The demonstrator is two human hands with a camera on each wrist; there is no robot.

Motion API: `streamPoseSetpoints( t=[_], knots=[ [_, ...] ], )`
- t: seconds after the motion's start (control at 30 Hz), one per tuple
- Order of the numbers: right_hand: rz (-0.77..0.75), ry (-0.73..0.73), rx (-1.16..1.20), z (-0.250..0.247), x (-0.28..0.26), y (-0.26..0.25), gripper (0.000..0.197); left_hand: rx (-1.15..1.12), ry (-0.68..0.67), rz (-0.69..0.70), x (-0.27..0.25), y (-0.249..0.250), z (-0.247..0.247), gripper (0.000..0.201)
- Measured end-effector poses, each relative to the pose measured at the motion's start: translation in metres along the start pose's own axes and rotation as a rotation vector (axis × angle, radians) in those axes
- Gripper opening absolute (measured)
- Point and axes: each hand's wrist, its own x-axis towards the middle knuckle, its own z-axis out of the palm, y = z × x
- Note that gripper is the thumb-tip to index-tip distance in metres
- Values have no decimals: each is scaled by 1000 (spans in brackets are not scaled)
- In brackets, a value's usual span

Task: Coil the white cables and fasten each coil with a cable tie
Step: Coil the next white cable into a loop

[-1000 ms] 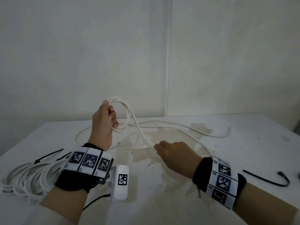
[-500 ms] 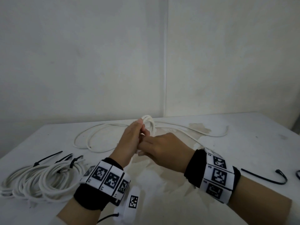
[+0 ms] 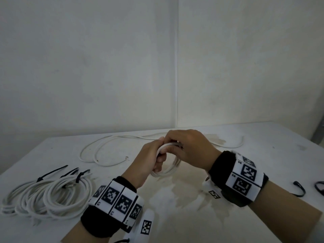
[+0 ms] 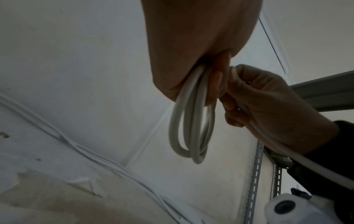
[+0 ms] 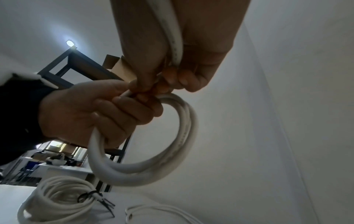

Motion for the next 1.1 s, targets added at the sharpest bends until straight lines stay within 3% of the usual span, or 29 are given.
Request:
streamPoseSetpoints(
  t=[0.3,0.5,0.63,0.87,1.0,1.1],
  knots=[
    [74,63,23,-5,-2,12,45,-11,-20,-53,-4,2,0,44],
    [52,86,-18,-3,-3,15,42,-19,-33,-42,-7,3,-1,55],
    [63,81,-19,-5,-3,14,43,35,-46,-56,-11,7,0,41],
    [-18,211,-63,-1,1,26,34,-66,-17,-47,-12,11,1,42],
    [-142,248,-281,-4,7,26,42,-56,-12,-56,-11,11,1,42],
    [-114,269,-323,-11,9,23,30,-31,-39,-54,-11,16,1,42]
  ],
)
